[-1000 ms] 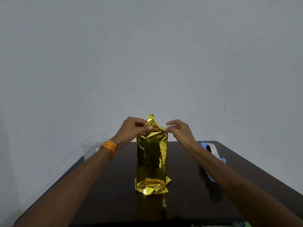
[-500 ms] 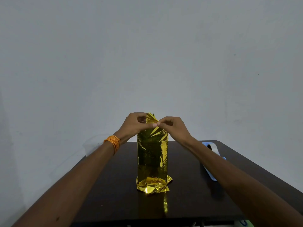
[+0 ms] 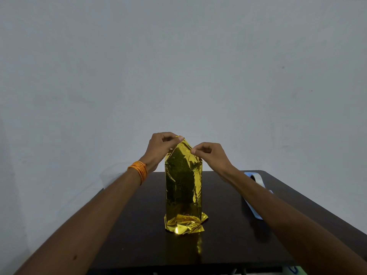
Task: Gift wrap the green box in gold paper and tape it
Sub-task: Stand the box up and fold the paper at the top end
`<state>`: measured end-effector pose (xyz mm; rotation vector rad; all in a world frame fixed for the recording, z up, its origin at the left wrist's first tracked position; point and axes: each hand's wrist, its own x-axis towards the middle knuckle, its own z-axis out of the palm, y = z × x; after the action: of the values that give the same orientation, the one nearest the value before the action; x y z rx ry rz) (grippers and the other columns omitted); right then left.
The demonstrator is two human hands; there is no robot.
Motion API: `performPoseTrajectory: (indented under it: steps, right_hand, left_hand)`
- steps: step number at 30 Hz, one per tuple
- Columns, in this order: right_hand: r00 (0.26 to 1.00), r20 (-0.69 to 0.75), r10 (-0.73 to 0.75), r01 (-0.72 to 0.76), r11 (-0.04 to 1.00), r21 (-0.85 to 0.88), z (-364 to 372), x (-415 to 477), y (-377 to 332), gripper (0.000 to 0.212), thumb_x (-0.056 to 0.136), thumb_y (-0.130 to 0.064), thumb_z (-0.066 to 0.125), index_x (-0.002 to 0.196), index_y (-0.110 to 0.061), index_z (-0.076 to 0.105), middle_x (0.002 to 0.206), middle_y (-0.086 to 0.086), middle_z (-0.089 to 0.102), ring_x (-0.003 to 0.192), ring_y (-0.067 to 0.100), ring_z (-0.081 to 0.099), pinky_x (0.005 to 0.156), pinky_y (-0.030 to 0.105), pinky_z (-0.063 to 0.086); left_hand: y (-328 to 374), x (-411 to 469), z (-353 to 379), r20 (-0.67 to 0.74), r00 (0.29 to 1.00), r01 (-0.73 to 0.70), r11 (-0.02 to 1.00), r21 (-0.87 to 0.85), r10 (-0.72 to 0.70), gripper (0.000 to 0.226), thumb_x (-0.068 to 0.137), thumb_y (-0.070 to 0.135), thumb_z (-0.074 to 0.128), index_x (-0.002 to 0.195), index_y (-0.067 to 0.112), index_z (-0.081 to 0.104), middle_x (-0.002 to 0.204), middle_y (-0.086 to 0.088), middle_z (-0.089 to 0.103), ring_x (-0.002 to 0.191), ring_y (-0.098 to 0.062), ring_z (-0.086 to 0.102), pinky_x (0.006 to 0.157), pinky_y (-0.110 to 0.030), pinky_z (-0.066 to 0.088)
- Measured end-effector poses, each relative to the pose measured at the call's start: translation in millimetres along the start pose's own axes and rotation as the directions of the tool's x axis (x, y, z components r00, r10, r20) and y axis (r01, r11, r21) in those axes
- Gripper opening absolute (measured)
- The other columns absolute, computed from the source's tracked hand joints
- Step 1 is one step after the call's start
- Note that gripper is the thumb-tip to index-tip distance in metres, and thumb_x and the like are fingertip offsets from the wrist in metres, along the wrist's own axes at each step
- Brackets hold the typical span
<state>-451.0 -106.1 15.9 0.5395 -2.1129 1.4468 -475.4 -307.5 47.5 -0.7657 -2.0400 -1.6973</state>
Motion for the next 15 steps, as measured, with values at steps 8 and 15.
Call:
performPoseTrajectory:
  steps: [8, 15]
  right_hand:
    - [0.994, -0.098, 0.047, -0.045, 0.999, 0.030, -8.6, -3.4, -7.3, 0.027, 0.101, -0.026, 0.055, 0.096, -0.010, 0.077, 0.091, 0.001, 0.075, 0.079, -0.003, 0.065, 0.072, 0.012, 0.046]
    - [0.969, -0.220, 0.112, -0.116, 0.993, -0.006, -51.2, -17.7, 4.3, 0.032, 0.102, -0.031, 0.053, 0.098, -0.010, 0.076, 0.093, 0.000, 0.074, 0.088, 0.008, 0.067, 0.079, 0.020, 0.049]
  left_hand:
    - [23.7, 5.4, 9.8, -0.258, 0.960, -0.110, 0.994, 0.022, 0.112, 0.015, 0.088, 0.027, 0.072, 0.085, 0.013, 0.075, 0.083, -0.001, 0.073, 0.082, -0.016, 0.070, 0.071, -0.026, 0.056]
    - [59.5, 3.9, 48.0, -0.273, 0.905, -0.288, 0.943, 0.168, 0.325, 0.016, 0.088, 0.029, 0.072, 0.084, 0.014, 0.075, 0.077, 0.005, 0.071, 0.075, -0.007, 0.067, 0.072, -0.018, 0.054]
